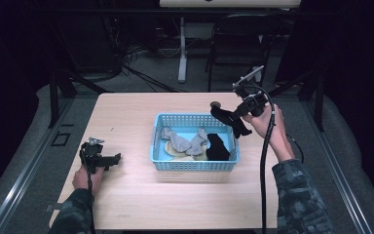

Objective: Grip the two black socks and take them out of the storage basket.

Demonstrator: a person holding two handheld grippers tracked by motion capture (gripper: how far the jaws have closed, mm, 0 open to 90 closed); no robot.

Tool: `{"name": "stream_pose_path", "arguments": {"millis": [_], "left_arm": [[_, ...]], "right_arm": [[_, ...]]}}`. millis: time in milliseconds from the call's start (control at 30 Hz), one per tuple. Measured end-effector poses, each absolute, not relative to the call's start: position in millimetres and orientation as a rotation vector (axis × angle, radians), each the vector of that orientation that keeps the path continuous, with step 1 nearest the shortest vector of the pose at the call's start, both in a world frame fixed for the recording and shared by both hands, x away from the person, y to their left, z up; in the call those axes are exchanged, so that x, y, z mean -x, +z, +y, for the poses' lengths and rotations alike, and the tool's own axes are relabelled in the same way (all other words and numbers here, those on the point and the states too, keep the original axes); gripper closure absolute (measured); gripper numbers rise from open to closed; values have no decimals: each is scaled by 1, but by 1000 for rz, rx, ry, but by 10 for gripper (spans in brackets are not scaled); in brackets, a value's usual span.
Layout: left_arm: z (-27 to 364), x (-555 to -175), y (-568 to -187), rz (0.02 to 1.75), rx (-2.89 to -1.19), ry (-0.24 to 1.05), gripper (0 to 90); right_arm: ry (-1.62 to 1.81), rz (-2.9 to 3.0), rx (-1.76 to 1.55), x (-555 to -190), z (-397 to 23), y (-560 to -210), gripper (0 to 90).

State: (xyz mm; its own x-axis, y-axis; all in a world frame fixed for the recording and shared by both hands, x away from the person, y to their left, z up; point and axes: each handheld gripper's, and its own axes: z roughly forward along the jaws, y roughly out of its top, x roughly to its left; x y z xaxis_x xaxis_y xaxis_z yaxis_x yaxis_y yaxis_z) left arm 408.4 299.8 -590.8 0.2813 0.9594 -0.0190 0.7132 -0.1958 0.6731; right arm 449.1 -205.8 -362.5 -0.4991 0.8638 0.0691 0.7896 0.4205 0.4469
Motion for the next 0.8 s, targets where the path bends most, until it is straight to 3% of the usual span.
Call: {"name": "stream_pose_path", "arguments": {"millis": [400, 800], "left_arm": [[300, -408, -591, 1496, -1981, 557, 3], [300, -408, -591, 1496, -1981, 557, 3]], "right_arm": [[634, 2408, -1570, -443, -254, -361, 884], [572, 2344, -1686, -441, -291, -381, 884]]}}
